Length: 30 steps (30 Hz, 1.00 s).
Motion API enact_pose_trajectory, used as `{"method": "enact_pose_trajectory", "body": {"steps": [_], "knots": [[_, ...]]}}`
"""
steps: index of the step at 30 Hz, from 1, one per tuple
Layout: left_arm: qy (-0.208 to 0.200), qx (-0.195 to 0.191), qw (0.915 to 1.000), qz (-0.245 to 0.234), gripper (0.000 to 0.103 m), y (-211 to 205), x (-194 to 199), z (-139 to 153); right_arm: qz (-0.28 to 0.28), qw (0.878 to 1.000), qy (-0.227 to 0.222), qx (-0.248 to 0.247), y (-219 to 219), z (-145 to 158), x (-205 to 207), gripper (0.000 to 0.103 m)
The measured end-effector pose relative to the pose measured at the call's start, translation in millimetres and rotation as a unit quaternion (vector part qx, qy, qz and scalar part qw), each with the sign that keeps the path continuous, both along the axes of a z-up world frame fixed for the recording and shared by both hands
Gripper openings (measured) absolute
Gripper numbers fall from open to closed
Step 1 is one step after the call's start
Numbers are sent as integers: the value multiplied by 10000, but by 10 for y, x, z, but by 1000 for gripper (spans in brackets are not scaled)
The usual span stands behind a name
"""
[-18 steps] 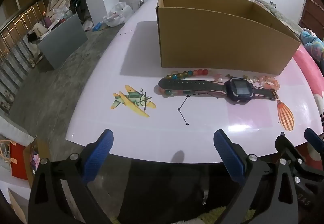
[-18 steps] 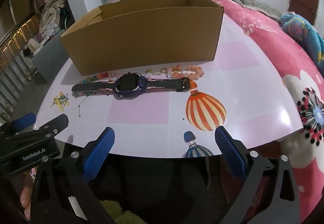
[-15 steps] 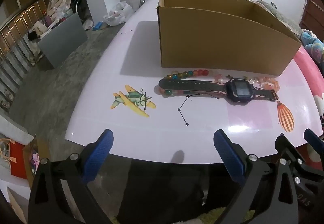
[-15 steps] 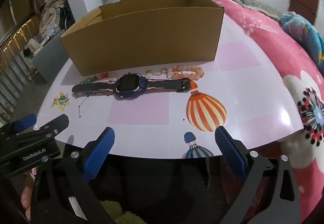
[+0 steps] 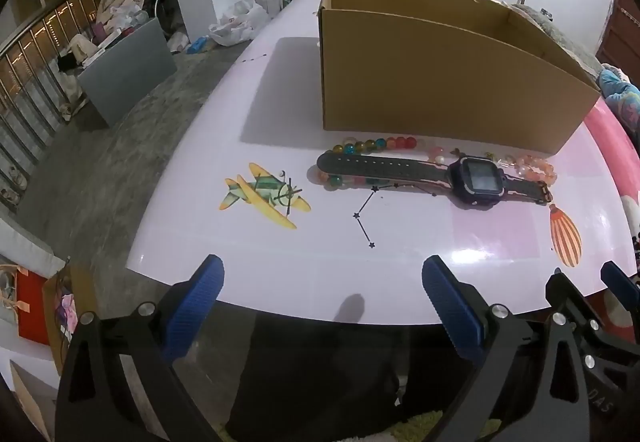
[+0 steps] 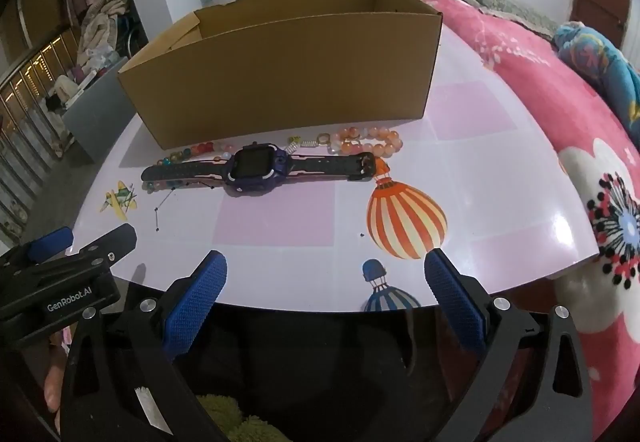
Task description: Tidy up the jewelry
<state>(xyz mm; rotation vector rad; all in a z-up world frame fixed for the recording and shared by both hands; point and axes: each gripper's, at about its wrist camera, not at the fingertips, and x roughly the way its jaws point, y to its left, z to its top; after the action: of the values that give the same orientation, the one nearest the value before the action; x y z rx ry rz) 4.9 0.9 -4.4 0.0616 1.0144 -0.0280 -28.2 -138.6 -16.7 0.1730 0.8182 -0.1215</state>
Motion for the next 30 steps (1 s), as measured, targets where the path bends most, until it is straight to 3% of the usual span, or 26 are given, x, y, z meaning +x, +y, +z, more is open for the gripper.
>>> {"method": "enact_pose_trajectory", "body": {"steps": [30], "knots": [[23,-30,10000,24,97,14,-18,16,4,10000,-36,-84,6,32,3,95]]}}
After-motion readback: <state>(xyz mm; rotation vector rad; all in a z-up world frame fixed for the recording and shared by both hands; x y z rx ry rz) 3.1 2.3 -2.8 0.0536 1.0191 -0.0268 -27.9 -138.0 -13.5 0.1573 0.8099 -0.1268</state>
